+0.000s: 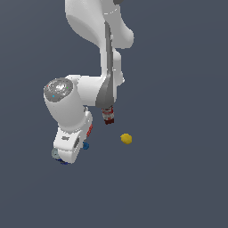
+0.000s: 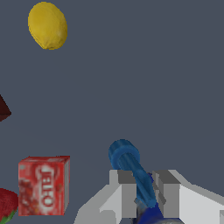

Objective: Pick up a designated object from a clutter of objects.

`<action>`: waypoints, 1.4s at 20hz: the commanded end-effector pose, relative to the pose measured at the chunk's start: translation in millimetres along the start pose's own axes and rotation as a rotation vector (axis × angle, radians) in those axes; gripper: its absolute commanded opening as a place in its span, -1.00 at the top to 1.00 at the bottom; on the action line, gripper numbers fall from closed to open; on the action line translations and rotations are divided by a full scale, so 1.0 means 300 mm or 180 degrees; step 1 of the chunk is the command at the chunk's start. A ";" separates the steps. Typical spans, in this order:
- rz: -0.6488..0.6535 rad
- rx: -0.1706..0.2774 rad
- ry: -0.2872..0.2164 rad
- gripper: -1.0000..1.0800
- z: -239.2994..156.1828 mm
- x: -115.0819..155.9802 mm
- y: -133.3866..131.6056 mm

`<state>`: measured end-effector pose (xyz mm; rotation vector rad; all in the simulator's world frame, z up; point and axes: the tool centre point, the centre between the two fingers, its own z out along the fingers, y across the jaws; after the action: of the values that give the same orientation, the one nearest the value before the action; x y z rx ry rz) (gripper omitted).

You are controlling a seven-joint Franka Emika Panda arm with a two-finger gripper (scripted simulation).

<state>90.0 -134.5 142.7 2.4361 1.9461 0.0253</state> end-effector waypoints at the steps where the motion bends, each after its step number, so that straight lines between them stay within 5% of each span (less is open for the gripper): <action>1: -0.0001 0.0004 -0.0001 1.00 -0.081 0.050 -0.024; 28: 0.0007 0.0081 0.0002 1.00 -0.936 0.569 -0.246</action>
<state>49.4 44.5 411.2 2.4515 1.9565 0.0039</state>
